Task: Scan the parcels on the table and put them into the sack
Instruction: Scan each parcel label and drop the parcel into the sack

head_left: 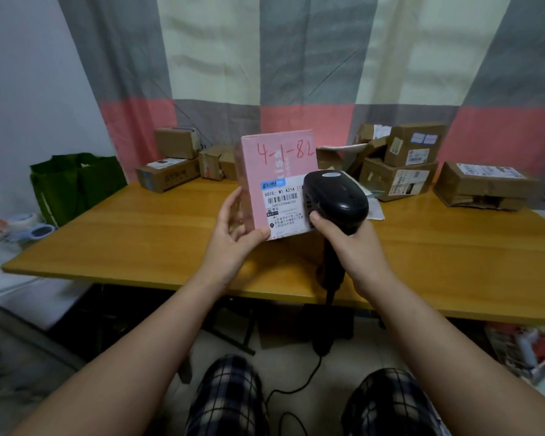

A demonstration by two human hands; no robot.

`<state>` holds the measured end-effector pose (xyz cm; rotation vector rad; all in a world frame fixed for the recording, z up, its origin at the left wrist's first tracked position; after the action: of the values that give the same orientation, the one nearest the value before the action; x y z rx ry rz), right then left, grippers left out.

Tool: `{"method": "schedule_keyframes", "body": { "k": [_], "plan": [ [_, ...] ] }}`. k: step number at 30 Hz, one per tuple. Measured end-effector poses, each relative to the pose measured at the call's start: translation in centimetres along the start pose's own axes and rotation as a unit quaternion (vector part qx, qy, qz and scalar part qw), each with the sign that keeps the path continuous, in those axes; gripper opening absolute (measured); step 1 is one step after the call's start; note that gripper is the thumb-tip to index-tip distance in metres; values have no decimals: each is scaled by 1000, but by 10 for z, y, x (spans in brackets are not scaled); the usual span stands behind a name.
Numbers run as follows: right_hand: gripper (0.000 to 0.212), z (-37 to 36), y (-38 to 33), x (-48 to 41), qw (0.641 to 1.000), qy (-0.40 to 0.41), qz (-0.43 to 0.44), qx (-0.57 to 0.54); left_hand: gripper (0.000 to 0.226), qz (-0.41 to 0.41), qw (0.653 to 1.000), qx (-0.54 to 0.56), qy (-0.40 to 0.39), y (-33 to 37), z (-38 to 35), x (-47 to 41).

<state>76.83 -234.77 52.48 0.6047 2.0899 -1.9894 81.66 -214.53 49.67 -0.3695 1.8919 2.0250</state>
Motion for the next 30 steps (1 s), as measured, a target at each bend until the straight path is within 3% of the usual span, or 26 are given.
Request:
{"method": "schedule_keyframes", "body": {
  "k": [3, 6, 10, 30],
  "plan": [
    [26, -8, 11, 27, 1000, 11, -2, 19, 71, 18, 999, -7, 45, -19, 26, 25],
    [6, -18, 32, 57, 998, -7, -40, 38, 67, 55, 997, -23, 52, -45, 40, 43],
    [19, -23, 38, 83, 993, -9, -24, 115, 65, 75, 995, -33, 56, -60, 48, 48],
    [15, -21, 36, 101, 994, -14, -41, 102, 70, 81, 995, -43, 46, -57, 44, 53]
  ]
}}
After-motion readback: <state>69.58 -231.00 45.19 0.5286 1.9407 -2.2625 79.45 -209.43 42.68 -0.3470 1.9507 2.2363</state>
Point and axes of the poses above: each hand's wrist, its own x-axis away from the middle knuckle, its own z-axis out of the back of the hand, y = z × x, the point moved 10 cm from there along -x, towards the middle knuckle, and after that the axes turned 5 degrees about -x, right-handed, at the moved point
